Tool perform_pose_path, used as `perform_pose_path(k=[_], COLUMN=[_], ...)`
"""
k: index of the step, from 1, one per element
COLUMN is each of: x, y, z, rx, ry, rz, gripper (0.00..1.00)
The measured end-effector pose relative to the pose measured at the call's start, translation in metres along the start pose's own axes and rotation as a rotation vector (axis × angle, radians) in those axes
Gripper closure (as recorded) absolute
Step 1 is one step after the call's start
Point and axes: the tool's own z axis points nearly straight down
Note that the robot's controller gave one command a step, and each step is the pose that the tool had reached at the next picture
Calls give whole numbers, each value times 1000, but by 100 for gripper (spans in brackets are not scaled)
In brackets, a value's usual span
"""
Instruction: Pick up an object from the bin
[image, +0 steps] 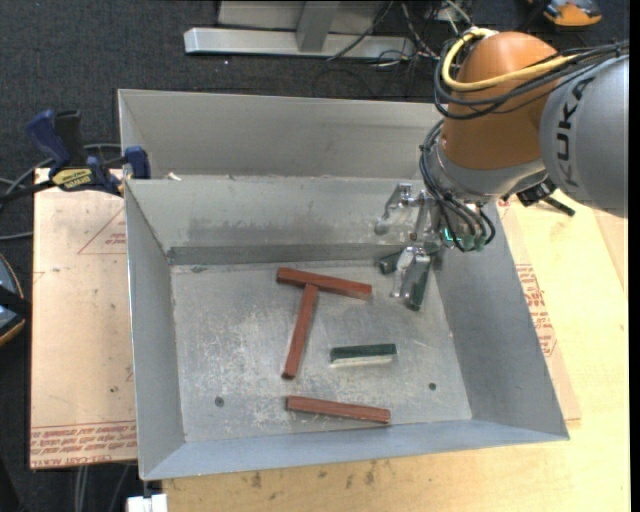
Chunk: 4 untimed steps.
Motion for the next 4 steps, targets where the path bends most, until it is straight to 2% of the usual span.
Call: perform_pose_path(k=[1,2,3,4], x=[-3,6,6,-10], y=[-5,5,5,-5], z=[52,151,151,152], rx=[0,-2,-2,-9], ry=[-7,-14,-14,-4], rz=[29,80,80,-118], gripper=[0,100,100,100])
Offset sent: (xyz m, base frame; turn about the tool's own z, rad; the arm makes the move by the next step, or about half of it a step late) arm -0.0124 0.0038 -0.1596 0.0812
